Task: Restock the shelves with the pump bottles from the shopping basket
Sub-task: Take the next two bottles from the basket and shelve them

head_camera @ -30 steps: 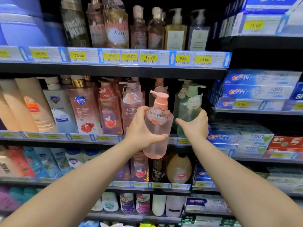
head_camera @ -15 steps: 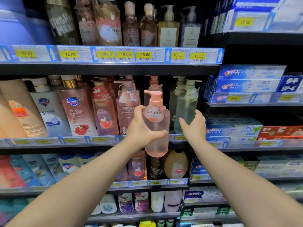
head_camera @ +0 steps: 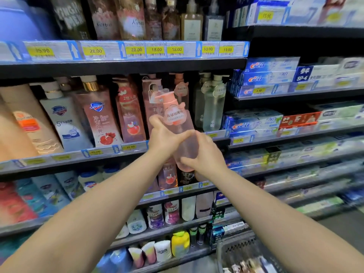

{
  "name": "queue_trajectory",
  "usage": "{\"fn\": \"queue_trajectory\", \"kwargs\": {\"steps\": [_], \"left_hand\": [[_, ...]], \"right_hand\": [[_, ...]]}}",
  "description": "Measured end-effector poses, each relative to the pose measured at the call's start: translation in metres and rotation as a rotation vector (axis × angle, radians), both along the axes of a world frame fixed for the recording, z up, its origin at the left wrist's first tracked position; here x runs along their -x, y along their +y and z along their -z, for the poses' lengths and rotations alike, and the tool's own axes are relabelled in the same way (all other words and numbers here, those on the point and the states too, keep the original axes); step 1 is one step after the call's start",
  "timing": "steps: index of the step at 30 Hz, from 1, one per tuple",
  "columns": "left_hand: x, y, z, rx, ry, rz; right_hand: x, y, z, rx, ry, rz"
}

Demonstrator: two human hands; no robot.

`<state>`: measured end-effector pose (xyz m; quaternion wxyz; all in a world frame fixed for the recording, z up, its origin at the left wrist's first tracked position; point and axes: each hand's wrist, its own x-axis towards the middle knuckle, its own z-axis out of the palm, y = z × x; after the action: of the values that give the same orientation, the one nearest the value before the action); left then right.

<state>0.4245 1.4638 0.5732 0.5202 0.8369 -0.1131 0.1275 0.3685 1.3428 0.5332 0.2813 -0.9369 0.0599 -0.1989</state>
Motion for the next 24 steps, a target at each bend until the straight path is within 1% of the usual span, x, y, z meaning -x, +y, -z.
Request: {"fn": "queue_trajectory", "kwargs": {"steps": [3,7,10,12,14,15,16,17,20,21,22,24], "left_hand": [[0.016,0.007,-0.002,0.004,0.034,0.065],[0.017,0.017,-0.006,0.057,0.061,0.223],[0.008,0.022,-0.006,0.015,0.037,0.374],[0.000,0.024,-0.002,0.021,0.004,0.458],[-0.012,0.028,0.007,0.029,-0.005,0.461],[-0.019,0.031,0.013,0.003,-0.017,0.416],[-0.027,0.034,0.020,-0.067,-0.034,0.355],[-0.034,0.037,0.027,-0.198,-0.062,0.297],[-0.046,0.040,0.049,-0.775,-0.240,0.188],[-0.048,0.038,0.056,-0.899,-0.296,0.156],[-0.049,0.037,0.060,-0.972,-0.323,0.125],[-0.051,0.034,0.069,-1.019,-0.315,0.070]], "right_hand": [[0.010,0.013,0.003,-0.019,0.014,0.112],[0.018,0.013,0.004,-0.058,-0.047,0.158],[0.017,0.007,0.005,-0.127,-0.056,0.188],[0.014,0.000,0.005,-0.162,-0.077,0.197],[0.006,-0.009,0.003,-0.187,-0.106,0.203],[0.001,-0.015,0.000,-0.192,-0.122,0.207],[-0.004,-0.020,-0.003,-0.195,-0.136,0.213],[-0.011,-0.025,-0.006,-0.203,-0.149,0.220],[-0.035,-0.034,-0.015,-0.260,-0.209,0.208],[-0.043,-0.035,-0.016,-0.277,-0.237,0.201],[-0.051,-0.036,-0.016,-0.292,-0.266,0.194],[-0.066,-0.035,-0.012,-0.337,-0.314,0.178]]}}
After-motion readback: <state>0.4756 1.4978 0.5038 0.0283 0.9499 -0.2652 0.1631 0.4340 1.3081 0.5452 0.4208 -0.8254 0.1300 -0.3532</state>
